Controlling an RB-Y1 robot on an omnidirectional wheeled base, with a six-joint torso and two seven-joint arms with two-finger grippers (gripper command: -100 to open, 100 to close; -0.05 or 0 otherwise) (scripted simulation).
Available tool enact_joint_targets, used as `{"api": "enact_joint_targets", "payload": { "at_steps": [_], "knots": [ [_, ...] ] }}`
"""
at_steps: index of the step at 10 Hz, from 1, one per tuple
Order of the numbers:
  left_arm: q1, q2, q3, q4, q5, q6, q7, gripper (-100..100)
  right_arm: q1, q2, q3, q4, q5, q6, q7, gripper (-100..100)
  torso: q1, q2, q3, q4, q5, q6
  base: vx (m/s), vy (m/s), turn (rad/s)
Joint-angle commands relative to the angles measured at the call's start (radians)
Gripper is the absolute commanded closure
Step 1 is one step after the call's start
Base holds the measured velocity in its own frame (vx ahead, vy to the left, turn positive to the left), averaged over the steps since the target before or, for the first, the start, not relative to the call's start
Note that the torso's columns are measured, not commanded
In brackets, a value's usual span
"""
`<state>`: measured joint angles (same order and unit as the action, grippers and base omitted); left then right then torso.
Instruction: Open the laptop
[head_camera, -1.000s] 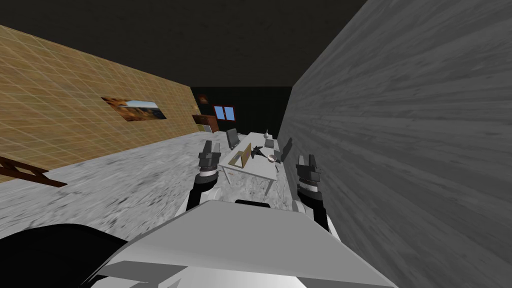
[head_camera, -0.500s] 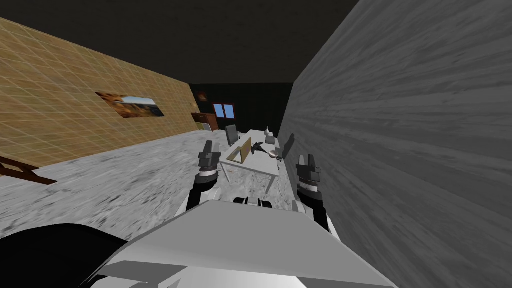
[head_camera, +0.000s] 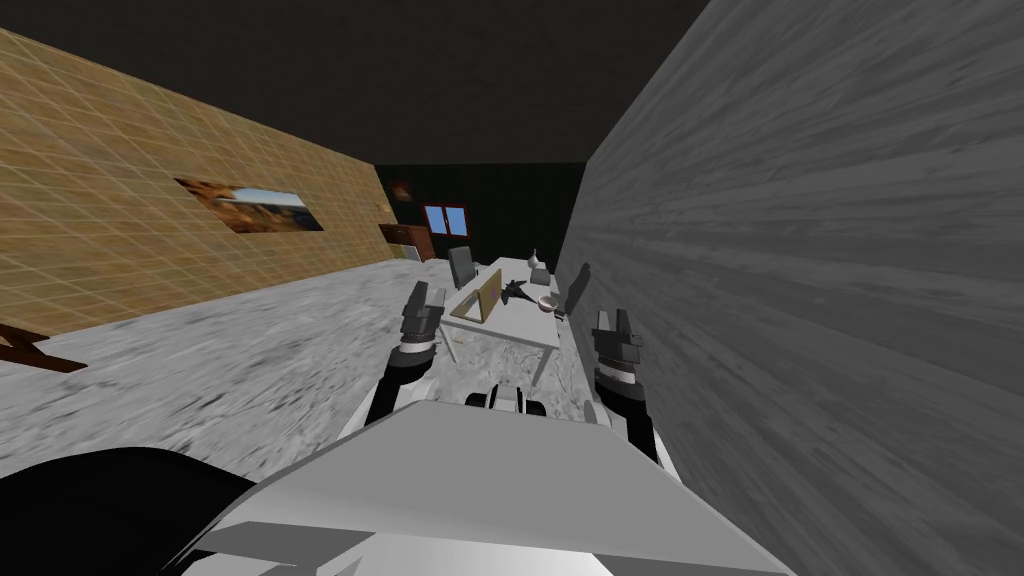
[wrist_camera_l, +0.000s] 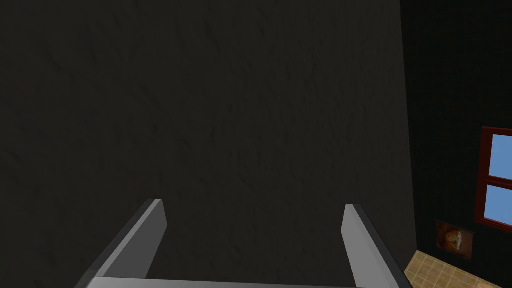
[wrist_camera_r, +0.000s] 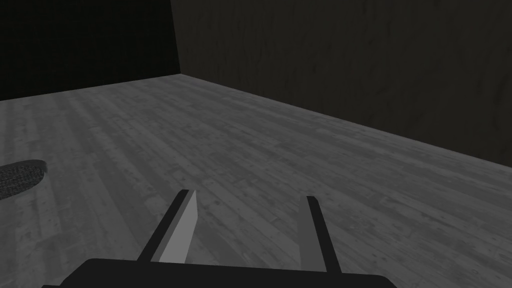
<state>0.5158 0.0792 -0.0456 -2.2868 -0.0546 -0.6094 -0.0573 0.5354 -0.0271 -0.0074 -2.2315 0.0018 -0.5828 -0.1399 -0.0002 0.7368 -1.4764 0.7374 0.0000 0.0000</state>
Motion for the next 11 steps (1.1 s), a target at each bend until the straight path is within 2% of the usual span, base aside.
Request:
{"api": "enact_joint_targets", "payload": {
  "at_steps": [1, 11],
  "knots": [
    [0.014, 0.042, -0.004, -0.007, -0.014, 0.06, 0.001, -100, 0.0, 0.0, 0.0, 0.0, 0.0, 0.0, 0.0, 0, 0.0, 0.0, 0.0, 0.0, 0.0, 0.0, 0.048, -0.001, -0.054],
    [0.05, 0.075, -0.008, -0.016, -0.055, 0.244, 0.006, -100, 0.0, 0.0, 0.0, 0.0, 0.0, 0.0, 0.0, 0, 0.0, 0.001, 0.0, 0.001, 0.0, 0.0, 0.039, -0.002, -0.04]
  ]
}}
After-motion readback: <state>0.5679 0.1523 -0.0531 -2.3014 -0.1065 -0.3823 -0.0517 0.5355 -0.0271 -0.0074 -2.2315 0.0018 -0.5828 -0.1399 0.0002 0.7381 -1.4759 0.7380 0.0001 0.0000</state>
